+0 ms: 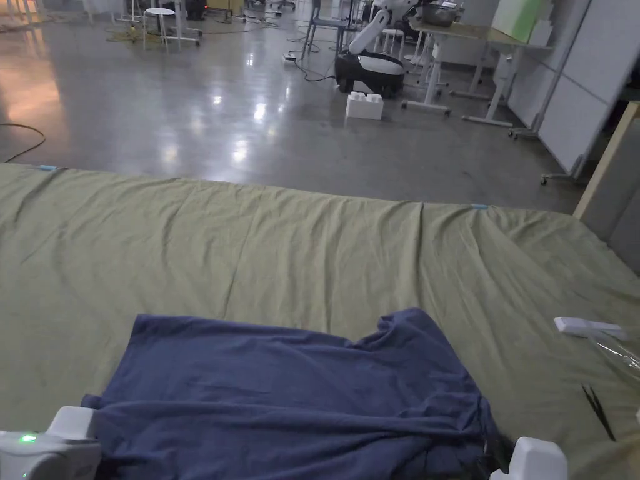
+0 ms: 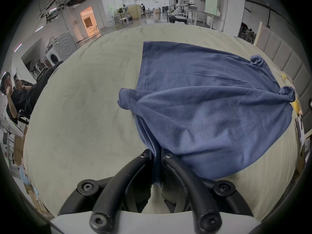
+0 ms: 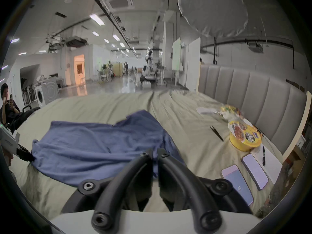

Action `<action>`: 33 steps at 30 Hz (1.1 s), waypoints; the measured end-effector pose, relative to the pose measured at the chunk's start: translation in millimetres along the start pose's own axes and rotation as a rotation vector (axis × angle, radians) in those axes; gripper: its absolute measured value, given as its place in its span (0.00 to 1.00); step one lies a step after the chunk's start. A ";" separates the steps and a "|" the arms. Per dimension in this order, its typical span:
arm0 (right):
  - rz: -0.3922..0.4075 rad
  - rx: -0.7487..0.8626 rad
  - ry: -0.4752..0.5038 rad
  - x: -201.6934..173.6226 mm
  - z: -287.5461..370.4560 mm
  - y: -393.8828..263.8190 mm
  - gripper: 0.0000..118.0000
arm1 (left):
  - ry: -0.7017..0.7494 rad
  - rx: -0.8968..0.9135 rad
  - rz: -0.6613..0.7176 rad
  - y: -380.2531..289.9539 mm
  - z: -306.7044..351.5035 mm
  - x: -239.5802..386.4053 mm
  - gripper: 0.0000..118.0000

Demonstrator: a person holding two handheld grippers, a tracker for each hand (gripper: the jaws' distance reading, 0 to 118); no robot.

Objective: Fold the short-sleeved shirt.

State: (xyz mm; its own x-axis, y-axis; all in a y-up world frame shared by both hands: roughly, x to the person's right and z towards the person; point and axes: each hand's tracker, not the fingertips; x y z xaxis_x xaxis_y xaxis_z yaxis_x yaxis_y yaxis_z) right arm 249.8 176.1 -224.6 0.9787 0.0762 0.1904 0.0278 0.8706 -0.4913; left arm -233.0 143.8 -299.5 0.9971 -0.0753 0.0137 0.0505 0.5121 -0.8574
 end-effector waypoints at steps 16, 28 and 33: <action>0.015 -0.397 0.140 22.9 -112.7 14.5 0.70 | -0.033 0.112 0.076 -5.4 22.2 -23.5 0.07; 0.143 -0.511 0.097 4.4 -129.2 -8.0 0.45 | -0.026 0.089 0.077 -8.3 12.0 -21.0 0.07; 0.128 -0.513 0.150 -2.9 -128.8 -6.7 0.09 | -0.022 0.098 0.082 -10.0 9.8 -20.1 0.07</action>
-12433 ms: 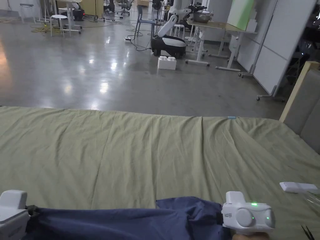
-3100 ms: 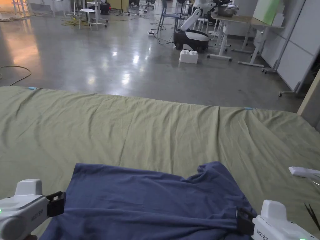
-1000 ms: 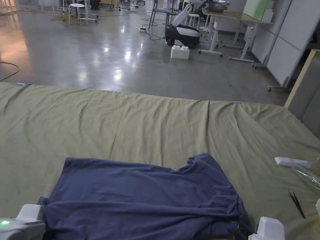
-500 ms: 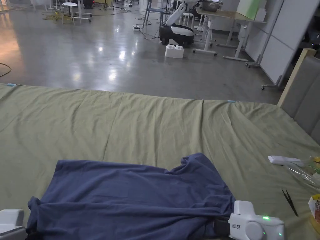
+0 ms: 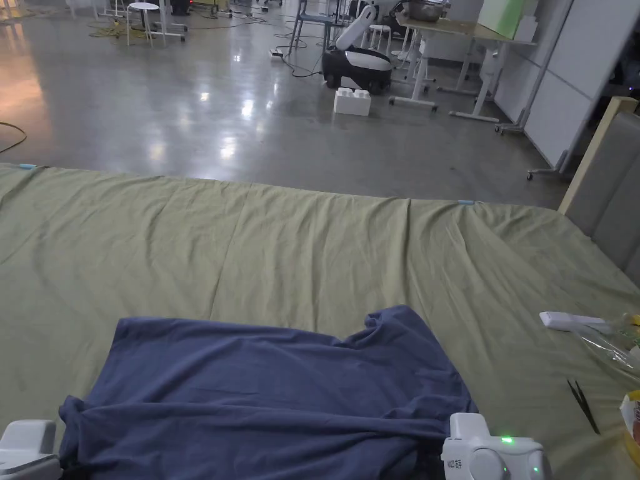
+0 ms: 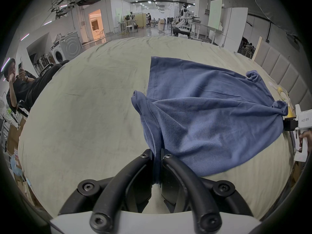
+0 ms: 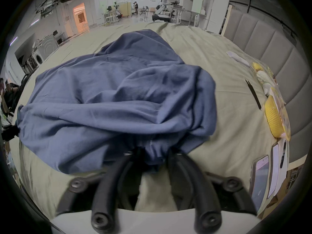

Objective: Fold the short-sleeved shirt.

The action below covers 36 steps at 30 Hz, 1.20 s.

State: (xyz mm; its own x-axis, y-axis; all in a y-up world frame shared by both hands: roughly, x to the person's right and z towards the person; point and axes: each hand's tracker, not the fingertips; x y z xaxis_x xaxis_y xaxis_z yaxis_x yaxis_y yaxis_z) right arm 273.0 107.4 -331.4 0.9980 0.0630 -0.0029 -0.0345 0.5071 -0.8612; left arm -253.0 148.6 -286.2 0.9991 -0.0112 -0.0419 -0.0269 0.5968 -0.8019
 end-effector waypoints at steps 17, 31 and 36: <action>0.000 0.172 0.041 8.7 97.9 25.9 0.06 | -0.091 0.236 0.082 42.9 72.0 -8.4 0.06; 0.036 0.115 0.040 19.3 136.9 -43.6 0.06 | -0.089 0.206 0.158 -29.8 112.5 -45.2 0.06; 0.032 0.047 0.042 17.8 124.6 -90.4 0.06 | -0.080 0.129 0.153 -74.9 97.1 -54.8 0.06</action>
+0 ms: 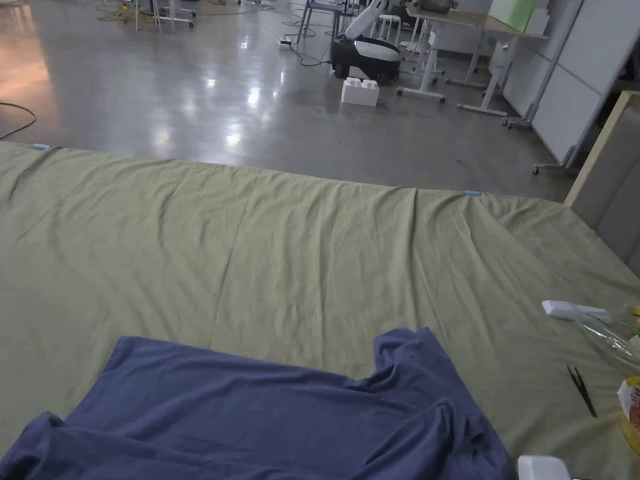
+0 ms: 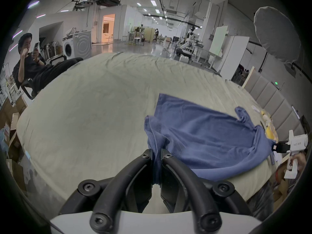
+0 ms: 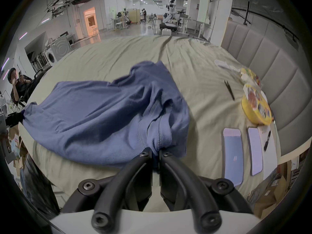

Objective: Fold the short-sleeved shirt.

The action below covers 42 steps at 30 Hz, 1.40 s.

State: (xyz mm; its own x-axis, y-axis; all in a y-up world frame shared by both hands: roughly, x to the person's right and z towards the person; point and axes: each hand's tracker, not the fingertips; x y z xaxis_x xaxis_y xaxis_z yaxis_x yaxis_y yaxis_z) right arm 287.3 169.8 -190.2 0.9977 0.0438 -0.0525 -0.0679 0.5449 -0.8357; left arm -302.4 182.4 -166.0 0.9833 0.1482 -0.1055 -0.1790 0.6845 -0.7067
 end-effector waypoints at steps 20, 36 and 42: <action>-0.098 0.184 -0.124 -6.8 16.4 -31.6 0.66 | 0.072 0.008 -0.033 -25.1 -14.9 21.9 0.50; 0.004 0.937 -0.127 -123.6 79.9 56.0 0.21 | 0.045 0.593 -0.237 61.5 37.2 135.4 0.15; 0.017 0.998 -0.107 -145.7 82.3 67.0 0.01 | -0.002 0.678 -0.227 57.8 53.1 146.9 0.04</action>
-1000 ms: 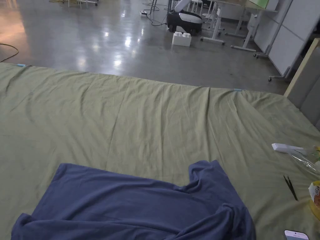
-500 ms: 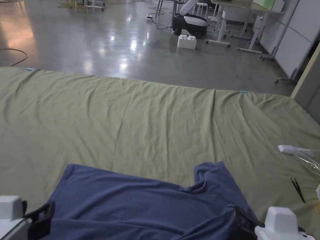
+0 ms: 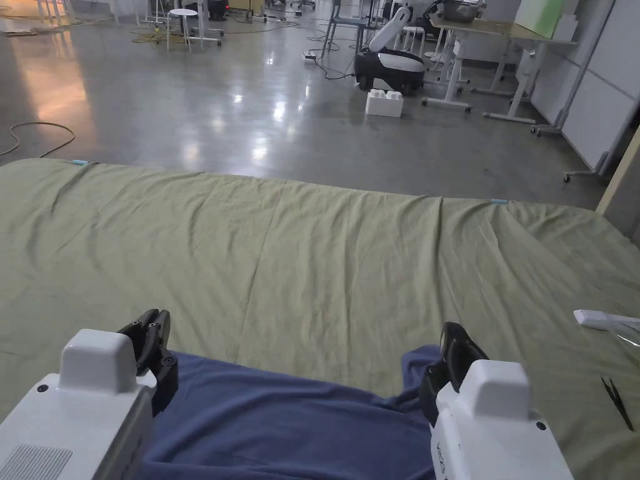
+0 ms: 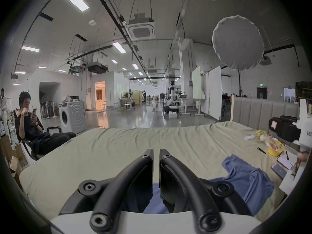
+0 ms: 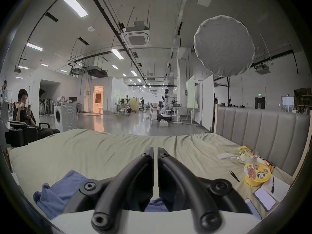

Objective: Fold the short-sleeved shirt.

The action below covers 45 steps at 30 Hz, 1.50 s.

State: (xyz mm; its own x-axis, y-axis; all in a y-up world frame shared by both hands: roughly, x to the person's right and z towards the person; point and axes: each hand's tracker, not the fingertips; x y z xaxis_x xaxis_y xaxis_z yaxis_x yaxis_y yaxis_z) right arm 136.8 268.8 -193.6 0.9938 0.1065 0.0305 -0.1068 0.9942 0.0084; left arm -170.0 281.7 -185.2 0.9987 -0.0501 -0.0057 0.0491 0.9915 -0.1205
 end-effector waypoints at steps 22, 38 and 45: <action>0.014 -0.186 0.002 11.8 -43.5 -37.7 0.02 | -0.059 -0.636 0.114 -77.6 -184.8 -130.8 0.13; 0.009 -0.379 -0.054 44.3 -59.1 -78.6 0.02 | -0.013 -0.855 -0.018 -131.3 -283.6 -80.8 0.67; -0.016 -0.496 -0.087 72.8 -83.9 -88.4 0.03 | -0.130 -0.813 -0.103 -126.5 -271.2 -66.9 0.28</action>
State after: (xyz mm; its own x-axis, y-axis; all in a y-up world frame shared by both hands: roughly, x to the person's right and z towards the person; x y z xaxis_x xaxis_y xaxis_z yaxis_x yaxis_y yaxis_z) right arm 221.0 189.7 -276.0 0.9868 0.1111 0.1179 -0.0439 0.8839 -0.4656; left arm -246.3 127.0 -438.8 0.9855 -0.0723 0.1534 0.1665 0.5841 -0.7944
